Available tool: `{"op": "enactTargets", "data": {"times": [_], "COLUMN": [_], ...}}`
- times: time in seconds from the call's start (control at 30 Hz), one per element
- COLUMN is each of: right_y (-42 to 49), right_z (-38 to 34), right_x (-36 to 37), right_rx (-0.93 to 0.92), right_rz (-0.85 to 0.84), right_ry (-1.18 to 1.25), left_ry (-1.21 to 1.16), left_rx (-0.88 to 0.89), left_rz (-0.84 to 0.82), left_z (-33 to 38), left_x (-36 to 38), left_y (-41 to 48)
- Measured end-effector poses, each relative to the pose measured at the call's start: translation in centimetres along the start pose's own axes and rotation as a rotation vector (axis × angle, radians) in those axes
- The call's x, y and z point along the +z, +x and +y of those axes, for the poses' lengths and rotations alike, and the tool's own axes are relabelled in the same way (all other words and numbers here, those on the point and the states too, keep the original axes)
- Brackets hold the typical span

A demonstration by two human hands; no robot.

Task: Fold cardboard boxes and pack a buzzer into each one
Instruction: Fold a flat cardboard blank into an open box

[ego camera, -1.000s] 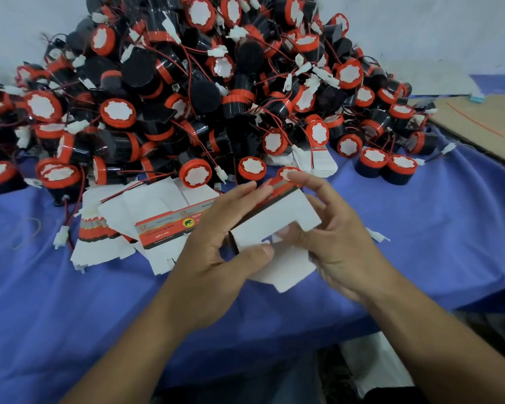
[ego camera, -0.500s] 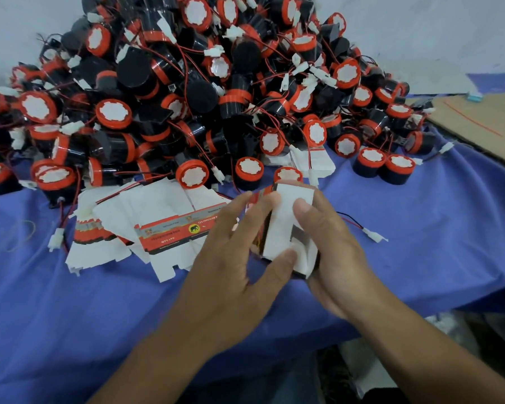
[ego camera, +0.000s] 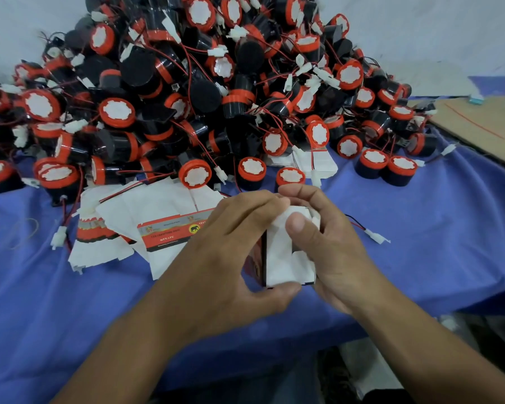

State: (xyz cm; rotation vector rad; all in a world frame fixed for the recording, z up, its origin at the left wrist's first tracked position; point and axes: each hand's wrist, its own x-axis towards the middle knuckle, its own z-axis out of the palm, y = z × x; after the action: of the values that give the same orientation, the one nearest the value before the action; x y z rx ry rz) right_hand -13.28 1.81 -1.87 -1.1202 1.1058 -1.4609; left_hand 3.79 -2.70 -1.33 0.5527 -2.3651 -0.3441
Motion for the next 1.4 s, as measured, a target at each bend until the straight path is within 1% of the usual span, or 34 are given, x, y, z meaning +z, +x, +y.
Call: {"op": "enactTargets", "data": {"times": [0.1, 0.2, 0.27, 0.33, 0.37, 0.43, 0.53, 0.7, 0.83, 0.9, 1.03, 1.2, 1.27, 1.4], "right_y": [0.0, -0.1, -0.1, -0.2, -0.2, -0.2, -0.2, 0.1, -0.2, -0.3, -0.5, -0.6, -0.6, -0.5], "right_z": [0.0, -0.2, -0.6, -1.2, -1.4, -1.7, -1.3, -0.7, -0.9, -0.7, -0.7, -0.2, -0.1, 0.0], "right_x": [0.4, 0.8, 0.9, 0.7, 0.5, 0.4, 0.2, -0.2, -0.3, -0.5, -0.6, -0.7, -0.7, -0.7], "right_rx": [-0.01, -0.019, -0.003, -0.009, -0.014, -0.009, 0.02, 0.007, -0.113, -0.136, -0.149, -0.205, -0.191, -0.158], "right_rz": [-0.006, -0.003, 0.011, -0.028, -0.05, -0.095, -0.165, -0.215, -0.203, -0.209, -0.246, -0.198, -0.2, -0.218], "right_ry": [-0.028, -0.007, 0.095, 0.169, 0.169, 0.127, 0.016, -0.096, -0.295, -0.367, -0.392, -0.515, -0.505, -0.411], "left_ry": [0.055, 0.115, 0.151, 0.179, 0.181, 0.178, 0.229, 0.276, 0.302, 0.308, 0.308, 0.301, 0.293, 0.281], "left_rx": [0.007, 0.027, 0.05, 0.046, 0.033, 0.019, 0.007, -0.006, 0.025, 0.04, 0.045, 0.061, 0.057, 0.052], "left_rz": [-0.032, -0.021, 0.024, 0.115, 0.16, 0.23, 0.285, 0.253, 0.247, 0.24, 0.258, 0.271, 0.272, 0.271], "left_z": [0.0, 0.0, -0.3, -0.6, -0.8, -1.0, -1.0, -0.9, -0.6, -0.6, -0.6, -0.6, -0.7, -1.0], "left_x": [-0.2, -0.1, -0.2, -0.3, -0.3, -0.3, -0.1, 0.3, 0.7, 0.8, 0.9, 1.1, 1.1, 1.0], "left_y": [0.0, -0.1, -0.2, -0.2, -0.3, -0.4, -0.4, -0.2, 0.0, 0.0, 0.1, 0.2, 0.1, 0.1]}}
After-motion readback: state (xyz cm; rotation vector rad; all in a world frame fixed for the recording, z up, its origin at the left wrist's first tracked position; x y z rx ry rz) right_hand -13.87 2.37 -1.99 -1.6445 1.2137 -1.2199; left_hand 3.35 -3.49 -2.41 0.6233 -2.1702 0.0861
